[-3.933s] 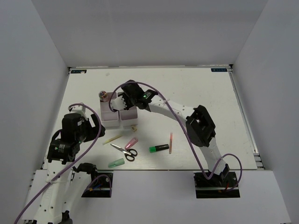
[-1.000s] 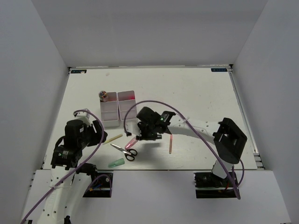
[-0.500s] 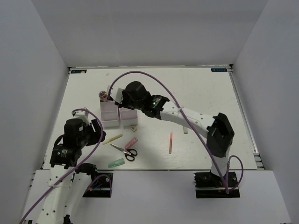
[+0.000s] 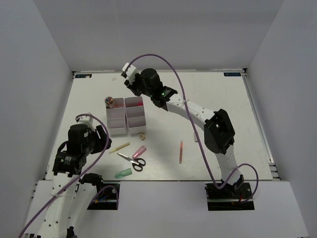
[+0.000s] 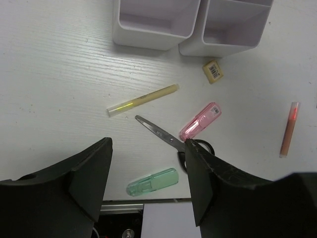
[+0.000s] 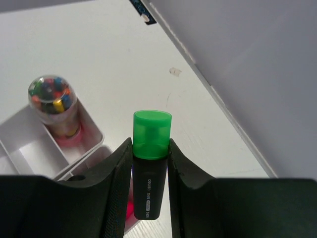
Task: Sort the stationery into containers
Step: Place the stationery into the container, then grab a piece of stationery with the left arm
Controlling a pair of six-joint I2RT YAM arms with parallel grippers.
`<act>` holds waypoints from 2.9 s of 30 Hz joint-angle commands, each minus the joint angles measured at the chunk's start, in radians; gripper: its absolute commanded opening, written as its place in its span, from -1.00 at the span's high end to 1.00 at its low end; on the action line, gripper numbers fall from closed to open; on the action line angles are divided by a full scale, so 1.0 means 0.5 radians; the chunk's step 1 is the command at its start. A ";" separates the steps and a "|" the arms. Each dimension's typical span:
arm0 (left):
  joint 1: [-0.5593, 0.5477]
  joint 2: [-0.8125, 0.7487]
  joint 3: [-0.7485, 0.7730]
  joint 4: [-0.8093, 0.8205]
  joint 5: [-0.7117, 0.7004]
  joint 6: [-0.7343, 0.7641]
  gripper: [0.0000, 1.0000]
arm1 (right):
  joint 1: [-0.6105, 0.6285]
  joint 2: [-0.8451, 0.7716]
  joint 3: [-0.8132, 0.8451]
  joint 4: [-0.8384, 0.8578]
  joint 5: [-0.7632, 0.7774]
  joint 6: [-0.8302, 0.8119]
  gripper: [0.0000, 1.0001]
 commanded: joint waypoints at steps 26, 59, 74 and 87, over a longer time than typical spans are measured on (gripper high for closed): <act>0.007 0.054 -0.005 0.031 -0.003 0.017 -0.41 | -0.187 0.258 0.213 0.190 -0.734 0.485 1.00; 0.010 0.100 0.032 0.037 0.003 0.002 -0.41 | -0.288 0.292 0.179 0.088 -1.287 0.191 0.48; 0.007 0.107 0.063 0.021 0.018 -0.004 -0.41 | -0.294 0.252 0.133 -0.034 -1.238 0.083 -0.12; 0.007 0.333 0.057 -0.027 0.680 -0.007 0.31 | -0.367 -0.395 0.219 -1.360 -0.774 0.391 0.04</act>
